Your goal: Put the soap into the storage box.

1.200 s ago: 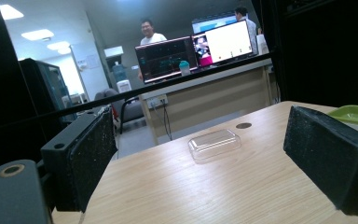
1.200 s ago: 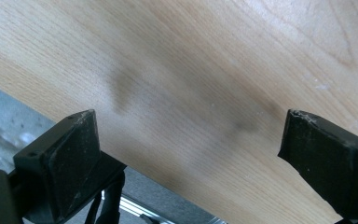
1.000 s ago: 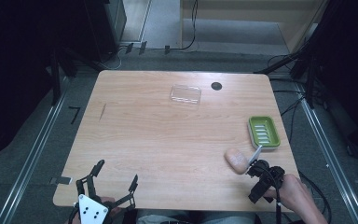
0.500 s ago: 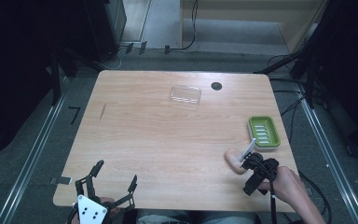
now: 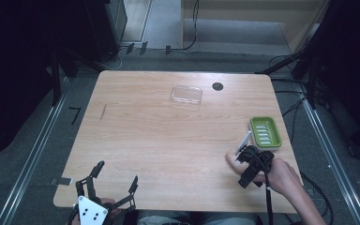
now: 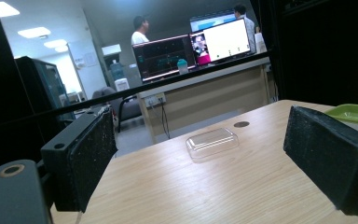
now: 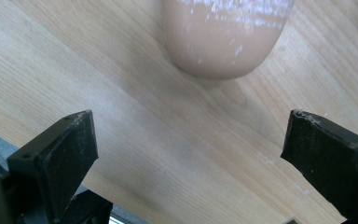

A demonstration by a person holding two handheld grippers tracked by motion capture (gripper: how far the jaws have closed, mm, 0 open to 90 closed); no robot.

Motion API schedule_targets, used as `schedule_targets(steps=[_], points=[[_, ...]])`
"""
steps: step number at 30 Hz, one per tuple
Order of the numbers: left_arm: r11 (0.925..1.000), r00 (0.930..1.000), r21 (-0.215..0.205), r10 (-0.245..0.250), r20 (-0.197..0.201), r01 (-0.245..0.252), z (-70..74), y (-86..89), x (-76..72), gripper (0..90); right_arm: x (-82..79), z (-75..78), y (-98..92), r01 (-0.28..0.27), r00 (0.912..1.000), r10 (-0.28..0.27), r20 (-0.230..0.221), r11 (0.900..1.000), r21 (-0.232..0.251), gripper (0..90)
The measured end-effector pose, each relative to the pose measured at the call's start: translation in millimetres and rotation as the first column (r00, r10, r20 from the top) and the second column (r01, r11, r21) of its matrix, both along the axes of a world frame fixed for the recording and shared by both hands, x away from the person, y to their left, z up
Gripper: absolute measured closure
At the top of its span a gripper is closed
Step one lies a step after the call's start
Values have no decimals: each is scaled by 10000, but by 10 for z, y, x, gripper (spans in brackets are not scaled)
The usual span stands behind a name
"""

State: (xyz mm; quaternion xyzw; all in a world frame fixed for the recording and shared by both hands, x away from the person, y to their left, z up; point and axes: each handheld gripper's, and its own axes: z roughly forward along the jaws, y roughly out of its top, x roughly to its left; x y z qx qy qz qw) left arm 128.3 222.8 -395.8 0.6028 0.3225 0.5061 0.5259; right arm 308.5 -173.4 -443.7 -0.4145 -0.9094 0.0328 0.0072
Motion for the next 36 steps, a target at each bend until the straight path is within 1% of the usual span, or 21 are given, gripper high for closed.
schedule_targets(steps=[2, 4, 8, 13, 17, 21, 30, 36], points=[[10000, 10000, -3, 3, 3, -3, 0, 2, 0, 99, 28, 0, 14, -6, 10000, 6, 3, 10000, -30, 26], [10000, 10000, 5, 10, 8, -10, 1, 4, 0, 99, 55, -5, 24, 13, 10000, -13, -38, 10000, 39, 21], [10000, 10000, -1, 13, 3, -13, 0, 2, 0, 99, 111, -18, 38, 37, 9999, -37, -104, 10000, -39, 19], [10000, 10000, 2, 11, 5, -11, 0, 1, 0, 99, 166, -11, 53, 82, 9999, -81, -96, 10000, 25, 14], [10000, 10000, 7, 11, 2, -11, 0, 1, 0, 99, 211, -11, 78, 16, 10000, -15, -43, 10000, 54, 9], [10000, 10000, 7, 7, 0, -7, 0, 1, 1, 99, 246, -20, 106, 52, 9999, -51, -98, 10000, 80, 5], [10000, 10000, 12, 15, 2, -15, 0, 2, -1, 99, 382, -95, 186, 83, 9998, -81, -194, 9999, 127, 0], [10000, 10000, 10, 13, 3, -13, 0, 1, 0, 99, 452, -146, 245, 134, 9997, -133, -229, 9999, 49, 0]])
